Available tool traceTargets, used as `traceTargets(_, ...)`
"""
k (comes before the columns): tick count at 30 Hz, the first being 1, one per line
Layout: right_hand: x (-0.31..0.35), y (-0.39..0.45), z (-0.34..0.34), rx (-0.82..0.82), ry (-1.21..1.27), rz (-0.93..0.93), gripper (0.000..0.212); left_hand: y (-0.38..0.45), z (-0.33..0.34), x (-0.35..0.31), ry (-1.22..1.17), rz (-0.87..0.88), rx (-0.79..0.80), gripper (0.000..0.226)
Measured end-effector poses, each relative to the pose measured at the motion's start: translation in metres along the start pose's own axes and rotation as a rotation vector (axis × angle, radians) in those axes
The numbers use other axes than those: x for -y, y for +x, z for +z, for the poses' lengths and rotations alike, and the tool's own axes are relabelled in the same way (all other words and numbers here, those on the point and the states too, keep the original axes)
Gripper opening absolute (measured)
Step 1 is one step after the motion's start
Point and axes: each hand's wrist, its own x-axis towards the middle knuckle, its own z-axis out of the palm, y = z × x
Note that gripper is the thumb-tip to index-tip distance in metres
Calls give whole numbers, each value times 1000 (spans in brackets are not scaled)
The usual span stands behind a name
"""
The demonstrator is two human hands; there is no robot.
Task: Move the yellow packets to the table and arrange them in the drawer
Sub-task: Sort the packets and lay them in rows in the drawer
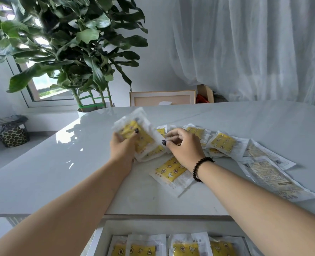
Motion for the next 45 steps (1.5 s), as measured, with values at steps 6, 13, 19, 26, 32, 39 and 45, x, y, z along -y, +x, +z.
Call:
traceTargets(6, 5, -2, -12, 390, -33, 54, 12, 9, -11, -10, -356, -243, -103, 41)
traceTargets(13, 33, 8, -52, 1014, -509, -11, 67, 9, -8, -8, -277, -183, -182, 16)
traceTargets(19, 32, -1, -28, 725, -548, 61, 51, 6, 0, -4, 69, -10, -169, 21)
traceTargets(26, 19, -18, 11, 205, -505, 178, 66, 8, 6, 1, 435, 110, -150, 30)
traceTargets(32, 15, -13, 4, 67, -151, 236, 30, 6, 8, 1, 453, 70, -4, 44)
traceTargets(39, 7, -6, -6, -49, 96, 289, 28, 16, 0, 2, 176, 28, -249, 49)
traceTargets(45, 9, -3, -11, -362, 468, 280, 31, 11, 1, 2, 236, 207, -264, 74)
